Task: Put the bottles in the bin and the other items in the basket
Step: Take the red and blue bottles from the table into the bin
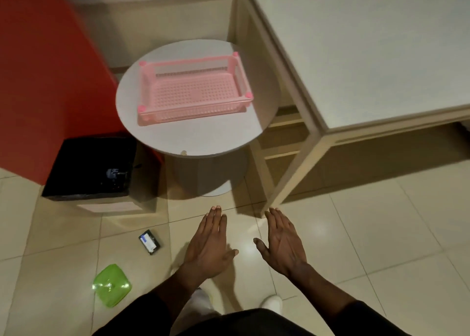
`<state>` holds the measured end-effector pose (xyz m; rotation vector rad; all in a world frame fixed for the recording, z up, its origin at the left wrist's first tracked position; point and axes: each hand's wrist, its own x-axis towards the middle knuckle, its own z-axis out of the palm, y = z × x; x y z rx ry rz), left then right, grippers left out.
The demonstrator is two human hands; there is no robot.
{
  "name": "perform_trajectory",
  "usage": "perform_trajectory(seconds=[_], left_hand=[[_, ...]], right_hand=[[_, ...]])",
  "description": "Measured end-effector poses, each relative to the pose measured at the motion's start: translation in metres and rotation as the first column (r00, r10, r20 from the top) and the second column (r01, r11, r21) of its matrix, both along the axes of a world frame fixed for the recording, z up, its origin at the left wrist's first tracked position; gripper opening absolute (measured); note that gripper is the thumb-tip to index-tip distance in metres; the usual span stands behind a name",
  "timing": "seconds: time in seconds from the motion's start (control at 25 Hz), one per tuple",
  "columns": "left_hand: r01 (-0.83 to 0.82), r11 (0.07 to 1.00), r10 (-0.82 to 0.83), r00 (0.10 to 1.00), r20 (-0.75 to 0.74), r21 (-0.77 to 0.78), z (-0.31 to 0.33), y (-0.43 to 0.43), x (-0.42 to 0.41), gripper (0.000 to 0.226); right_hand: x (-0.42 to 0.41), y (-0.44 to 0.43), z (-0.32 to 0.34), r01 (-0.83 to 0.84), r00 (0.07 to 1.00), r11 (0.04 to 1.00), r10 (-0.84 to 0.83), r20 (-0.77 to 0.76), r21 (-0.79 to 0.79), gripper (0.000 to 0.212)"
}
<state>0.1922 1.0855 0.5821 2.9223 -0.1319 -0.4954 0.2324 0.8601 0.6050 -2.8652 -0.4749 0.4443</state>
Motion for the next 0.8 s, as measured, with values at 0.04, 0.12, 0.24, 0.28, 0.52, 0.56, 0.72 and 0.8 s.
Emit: perform_trajectory(seconds=[0.04,0.12,0.24,0.28,0.52,0.56,0.72,0.8], left_hand=[[0.035,0.999,-0.035,0.999,0.003,0.009,0.002,-0.022,-0.001,0.105],[0.125,0.990,-0.125,0.992,-0.010,0.061,0.002,-0.066,0.002,0.104],[0.209,0.973,-0.210,0.978,-0.003,0.097,-0.003,-0.123,0.010,0.105],[0.232,0.968,-0.233,0.972,-0.007,0.099,-0.004,-0.141,0.013,0.106],[0.366,0.926,-0.369,0.929,0.016,0.089,0.012,-0.240,0.035,0.108],[0.394,0.916,-0.397,0.918,0.025,0.082,0.015,-0.249,0.040,0.108],[0.505,0.861,-0.508,0.859,0.061,0.063,0.026,-0.295,0.077,0.106],[0.538,0.841,-0.540,0.840,0.043,0.054,0.027,-0.324,0.101,0.105]], right_hand=[[-0.003,-0.024,-0.001,0.022,1.000,1.000,-0.022,-0.001,-0.005,0.083],[-0.012,-0.071,-0.004,0.083,0.997,0.996,-0.083,-0.003,0.008,0.085],[-0.026,-0.127,-0.010,0.176,0.984,0.984,-0.176,0.000,0.041,0.084],[-0.030,-0.145,-0.009,0.196,0.980,0.980,-0.196,0.008,0.042,0.084],[-0.035,-0.232,0.001,0.352,0.933,0.933,-0.356,0.051,0.078,0.083],[-0.033,-0.243,0.003,0.388,0.918,0.917,-0.394,0.056,0.090,0.082],[-0.025,-0.293,0.004,0.506,0.858,0.858,-0.511,0.056,0.086,0.083],[-0.018,-0.320,0.002,0.553,0.828,0.829,-0.558,0.053,0.082,0.084]])
